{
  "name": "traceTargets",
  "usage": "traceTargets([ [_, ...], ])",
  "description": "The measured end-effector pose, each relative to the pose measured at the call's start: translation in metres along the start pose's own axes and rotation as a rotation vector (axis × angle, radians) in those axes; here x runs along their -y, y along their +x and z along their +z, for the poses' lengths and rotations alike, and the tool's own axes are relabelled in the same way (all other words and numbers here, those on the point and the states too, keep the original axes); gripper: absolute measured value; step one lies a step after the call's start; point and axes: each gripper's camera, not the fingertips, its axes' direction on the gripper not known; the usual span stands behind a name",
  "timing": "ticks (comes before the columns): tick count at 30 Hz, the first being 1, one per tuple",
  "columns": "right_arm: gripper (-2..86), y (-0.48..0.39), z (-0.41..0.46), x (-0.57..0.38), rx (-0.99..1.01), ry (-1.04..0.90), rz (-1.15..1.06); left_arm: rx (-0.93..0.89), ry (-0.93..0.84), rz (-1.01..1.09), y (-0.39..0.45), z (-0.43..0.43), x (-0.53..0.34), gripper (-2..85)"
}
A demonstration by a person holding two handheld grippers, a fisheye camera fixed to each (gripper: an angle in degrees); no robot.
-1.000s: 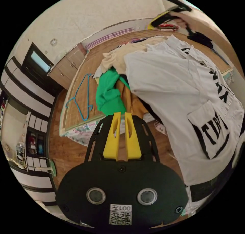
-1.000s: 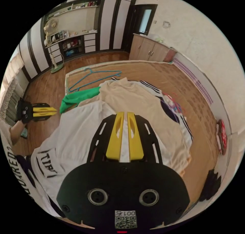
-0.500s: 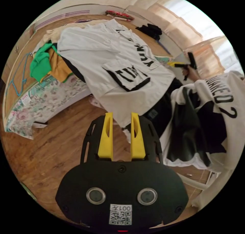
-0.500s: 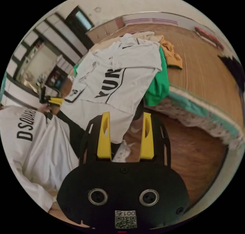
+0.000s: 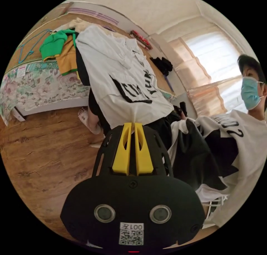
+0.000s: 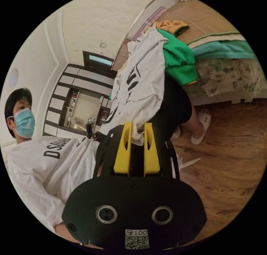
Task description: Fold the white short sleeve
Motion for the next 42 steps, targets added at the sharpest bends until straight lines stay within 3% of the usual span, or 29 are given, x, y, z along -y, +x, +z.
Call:
traceTargets([
  [4, 2.3, -0.009, -0.03, -0.002, -0.061, 0.063, -0.075, -0.017, 0.155, -0.038, 0.001, -0.043, -0.006, -0.9],
  [12, 0.5, -0.066, -0.101, 0.006, -0.038, 0.236, -0.291, 0.002, 0.255, 0.177, 0.062, -0.109, 0.015, -1.0],
  [20, 0.3, -0.092, -0.135, -0.001, -0.071, 0.122, -0.362, -0.052, 0.114, 0.238, 0.103, -0.136, 0.029, -1.0],
  [24, 0.2, -0.094, -0.136, 0.015, -0.129, 0.096, -0.338, -0.016, 0.124, 0.243, 0.116, -0.148, 0.055, -1.0],
  [31, 0.3, -0.104, -0.115, 0.147, -0.13, 0.171, -0.352, 0.239, 0.167, 0.388, 0.125, -0.153, 0.201, -1.0],
  [36, 0.4, -0.087, -0.077, 0.281, -0.255, 0.122, -0.254, 0.324, 0.136, 0.325, 0.098, -0.133, 0.341, -1.0],
  [42, 0.7, -0.044, 0.005, 0.406, -0.487, -0.058, -0.156, 0.434, -0.114, 0.139, 0.043, -0.061, 0.47, -1.0],
])
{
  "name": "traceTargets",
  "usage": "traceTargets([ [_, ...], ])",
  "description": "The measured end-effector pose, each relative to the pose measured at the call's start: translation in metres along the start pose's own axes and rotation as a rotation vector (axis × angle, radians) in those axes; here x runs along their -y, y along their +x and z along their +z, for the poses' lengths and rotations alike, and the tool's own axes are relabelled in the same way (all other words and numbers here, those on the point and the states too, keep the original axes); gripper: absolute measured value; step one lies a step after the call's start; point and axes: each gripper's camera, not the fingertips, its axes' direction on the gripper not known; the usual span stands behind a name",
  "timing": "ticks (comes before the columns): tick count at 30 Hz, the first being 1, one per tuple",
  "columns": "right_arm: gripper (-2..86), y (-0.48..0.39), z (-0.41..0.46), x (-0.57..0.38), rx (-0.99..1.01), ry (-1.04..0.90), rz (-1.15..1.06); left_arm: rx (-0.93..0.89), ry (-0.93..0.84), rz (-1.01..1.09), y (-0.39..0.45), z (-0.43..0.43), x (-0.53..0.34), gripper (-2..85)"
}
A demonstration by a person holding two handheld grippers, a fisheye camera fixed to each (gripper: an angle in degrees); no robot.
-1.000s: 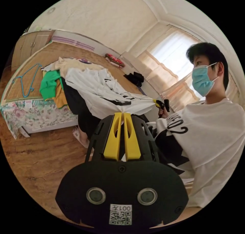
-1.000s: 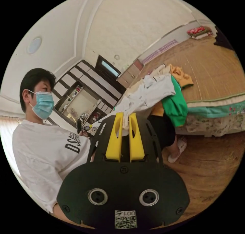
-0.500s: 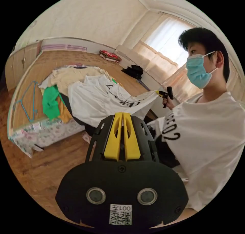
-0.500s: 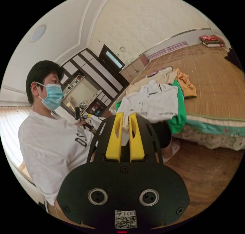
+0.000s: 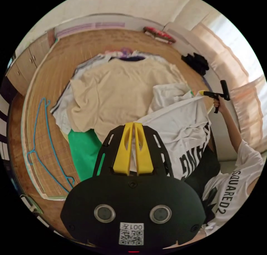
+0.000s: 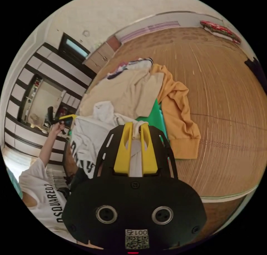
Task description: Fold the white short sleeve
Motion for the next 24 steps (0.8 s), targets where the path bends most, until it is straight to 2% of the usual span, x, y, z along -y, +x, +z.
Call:
traceTargets([
  [2, 0.8, -0.001, 0.019, 0.022, -0.046, -0.077, -0.029, -0.031, -0.088, -0.042, -0.005, 0.019, 0.018, -1.0],
  [7, 1.0, 0.003, 0.0, 0.041, 0.044, -0.089, -0.098, 0.027, -0.063, -0.123, -0.022, -0.009, 0.022, -1.0],
  [12, 2.5, 0.0, -0.019, 0.065, 0.174, -0.072, -0.091, 0.248, -0.113, -0.07, 0.002, -0.045, 0.035, -0.9],
  [14, 3.4, -0.012, -0.024, 0.081, 0.195, -0.092, -0.073, 0.351, -0.102, 0.082, 0.053, -0.054, 0.054, -0.6],
  [16, 3.8, -0.023, -0.026, 0.092, 0.157, -0.117, -0.087, 0.374, -0.093, 0.203, 0.095, -0.056, 0.07, -0.1],
  [19, 5.0, -0.038, -0.026, 0.106, 0.006, -0.202, -0.117, 0.284, -0.106, 0.451, 0.162, -0.053, 0.097, 2.1],
  [22, 5.5, -0.054, -0.038, 0.113, -0.222, -0.244, -0.171, 0.327, -0.155, 0.67, 0.21, -0.043, 0.119, 3.7],
  [24, 6.3, -0.073, -0.046, 0.111, -0.246, -0.234, -0.254, 0.325, -0.212, 0.772, 0.227, -0.035, 0.13, 4.5],
])
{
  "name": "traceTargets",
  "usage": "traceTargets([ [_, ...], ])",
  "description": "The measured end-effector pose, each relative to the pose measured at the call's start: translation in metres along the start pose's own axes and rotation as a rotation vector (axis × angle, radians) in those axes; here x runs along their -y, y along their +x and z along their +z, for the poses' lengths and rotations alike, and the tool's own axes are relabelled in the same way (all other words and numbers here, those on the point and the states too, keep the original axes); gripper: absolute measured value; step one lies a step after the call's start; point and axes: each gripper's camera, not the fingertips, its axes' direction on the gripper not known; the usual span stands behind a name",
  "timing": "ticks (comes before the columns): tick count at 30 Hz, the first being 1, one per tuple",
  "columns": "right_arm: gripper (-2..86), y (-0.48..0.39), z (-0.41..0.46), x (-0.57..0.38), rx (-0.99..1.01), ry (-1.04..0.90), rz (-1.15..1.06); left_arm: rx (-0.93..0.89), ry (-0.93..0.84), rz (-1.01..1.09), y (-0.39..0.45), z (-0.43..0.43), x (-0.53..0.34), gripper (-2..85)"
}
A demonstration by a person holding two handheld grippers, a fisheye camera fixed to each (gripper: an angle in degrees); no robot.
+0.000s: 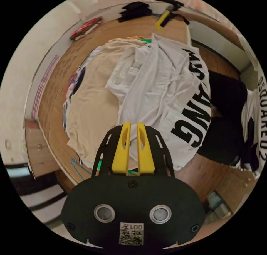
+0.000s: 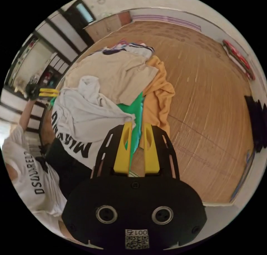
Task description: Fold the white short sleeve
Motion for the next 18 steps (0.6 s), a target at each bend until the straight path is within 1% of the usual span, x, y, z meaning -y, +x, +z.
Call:
traceTargets([
  [2, 7.9, -0.037, -0.013, -0.002, 0.026, 0.027, -0.177, -0.058, -0.045, 0.111, 0.005, 0.001, 0.022, 5.8],
  [3, 8.4, -0.049, -0.015, -0.002, 0.029, 0.024, -0.232, -0.065, -0.061, 0.137, 0.007, 0.001, 0.026, 6.1],
  [4, 9.4, -0.073, -0.016, -0.004, 0.036, 0.012, -0.341, -0.067, -0.103, 0.187, 0.01, 0.002, 0.035, 6.6],
  [5, 10.5, -0.096, -0.015, -0.005, 0.038, -0.018, -0.437, -0.051, -0.136, 0.22, 0.014, 0.003, 0.043, 6.7],
  [8, 11.7, -0.14, 0.001, -0.003, 0.011, -0.143, -0.59, -0.032, -0.188, 0.283, 0.025, 0.005, 0.058, 6.2],
  [10, 11.5, -0.155, 0.012, 0.0, -0.028, -0.186, -0.635, -0.012, -0.206, 0.298, 0.033, 0.004, 0.066, 4.5],
  [13, 8.8, -0.169, 0.022, 0.007, -0.06, -0.208, -0.66, 0.083, -0.221, 0.241, 0.046, -0.001, 0.075, 0.0],
  [15, 4.4, -0.176, 0.021, 0.007, -0.079, -0.183, -0.666, 0.136, -0.225, 0.175, 0.054, -0.005, 0.077, -0.6],
  [18, 2.3, -0.188, 0.009, 0.003, -0.122, -0.12, -0.672, 0.232, -0.231, 0.094, 0.069, -0.015, 0.077, -0.9],
])
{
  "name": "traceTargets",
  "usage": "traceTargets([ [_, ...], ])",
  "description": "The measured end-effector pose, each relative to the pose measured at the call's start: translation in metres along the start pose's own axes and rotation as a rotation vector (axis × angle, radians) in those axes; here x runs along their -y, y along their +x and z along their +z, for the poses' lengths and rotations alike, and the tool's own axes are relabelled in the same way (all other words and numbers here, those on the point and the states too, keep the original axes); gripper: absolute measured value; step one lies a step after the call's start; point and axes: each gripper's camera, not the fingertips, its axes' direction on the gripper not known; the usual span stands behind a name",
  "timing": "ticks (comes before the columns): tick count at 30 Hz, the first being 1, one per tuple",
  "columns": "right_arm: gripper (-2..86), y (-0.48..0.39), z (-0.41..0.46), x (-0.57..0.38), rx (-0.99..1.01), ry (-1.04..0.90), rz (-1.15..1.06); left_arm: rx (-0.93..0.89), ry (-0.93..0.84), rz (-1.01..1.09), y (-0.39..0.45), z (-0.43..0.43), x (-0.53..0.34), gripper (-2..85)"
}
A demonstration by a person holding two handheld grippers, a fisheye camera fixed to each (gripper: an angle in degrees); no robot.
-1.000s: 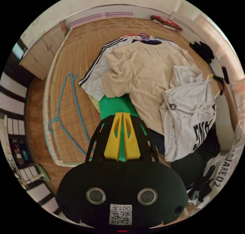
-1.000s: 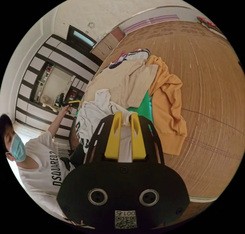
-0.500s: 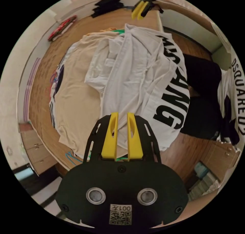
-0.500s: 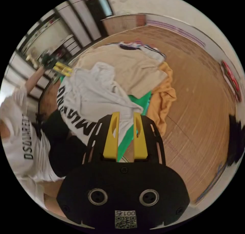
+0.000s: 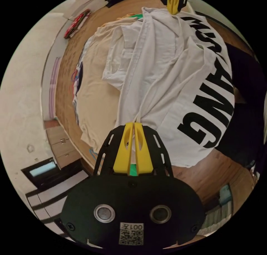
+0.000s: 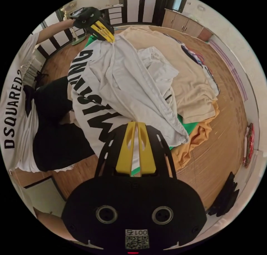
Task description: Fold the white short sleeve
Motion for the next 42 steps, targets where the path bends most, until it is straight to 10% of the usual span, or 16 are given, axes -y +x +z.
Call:
traceTargets([
  [12, 0.8, -0.002, -0.053, 0.027, -0.312, 0.158, 0.244, 0.162, 0.078, -0.463, 0.003, -0.033, -0.041, -1.0],
  [22, 0.8, 0.016, -0.01, 0.078, -0.447, -0.075, 0.357, 0.131, 0.029, -0.693, 0.023, 0.0, -0.068, -1.0],
  [42, 3.0, 0.049, 0.005, -0.029, -0.028, 0.109, 0.674, 0.076, 0.066, -0.748, 0.051, 0.035, -0.106, -1.0],
])
